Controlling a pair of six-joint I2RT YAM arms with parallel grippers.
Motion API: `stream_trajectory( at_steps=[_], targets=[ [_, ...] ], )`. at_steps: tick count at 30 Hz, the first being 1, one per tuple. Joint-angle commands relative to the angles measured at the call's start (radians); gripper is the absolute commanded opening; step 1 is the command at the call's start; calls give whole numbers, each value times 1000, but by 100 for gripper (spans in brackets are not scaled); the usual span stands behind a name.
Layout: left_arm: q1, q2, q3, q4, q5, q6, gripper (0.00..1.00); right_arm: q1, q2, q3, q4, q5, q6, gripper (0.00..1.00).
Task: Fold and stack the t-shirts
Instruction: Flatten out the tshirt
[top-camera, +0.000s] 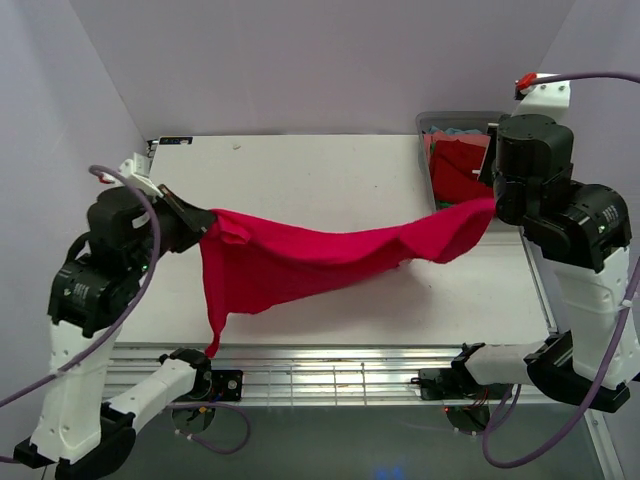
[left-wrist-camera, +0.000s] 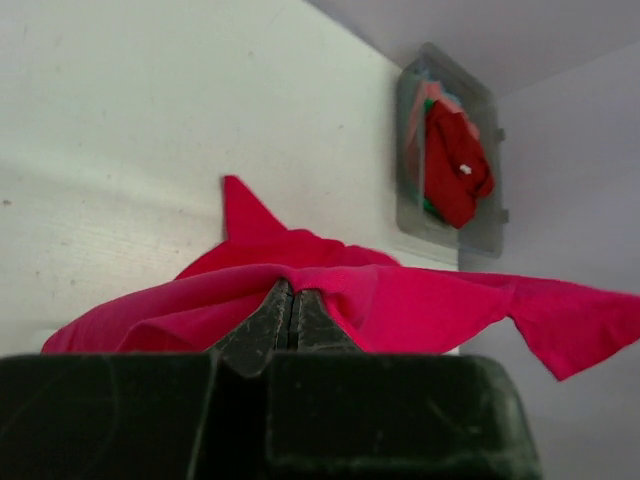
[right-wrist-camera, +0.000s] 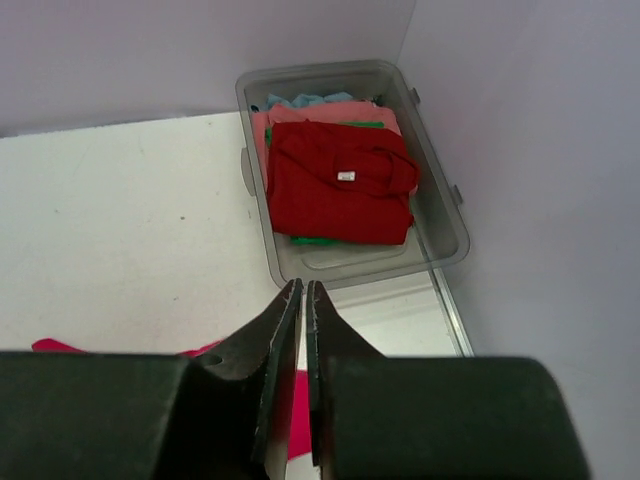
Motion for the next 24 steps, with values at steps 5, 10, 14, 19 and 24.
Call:
stream_trajectory(
  at_steps=[5,10,14,19,24],
  targets=[
    [4,13,-400,206,-138,-33,18,-10,-9,-367,312,-5,-53,10],
    [8,162,-603,387,-268,-1,94,-27,10,-577,433,-146,-19,8],
    [21,291,-599,419,-325,50,98,-29,24,-649,439,-293,4,9],
    [15,231,-629,484,-166,97,98,-27,-36,-816,432,-416,45,41],
    [-84,236,-713,481,-38,114,77,-27,-41,-934,383,-450,67,46]
  ],
)
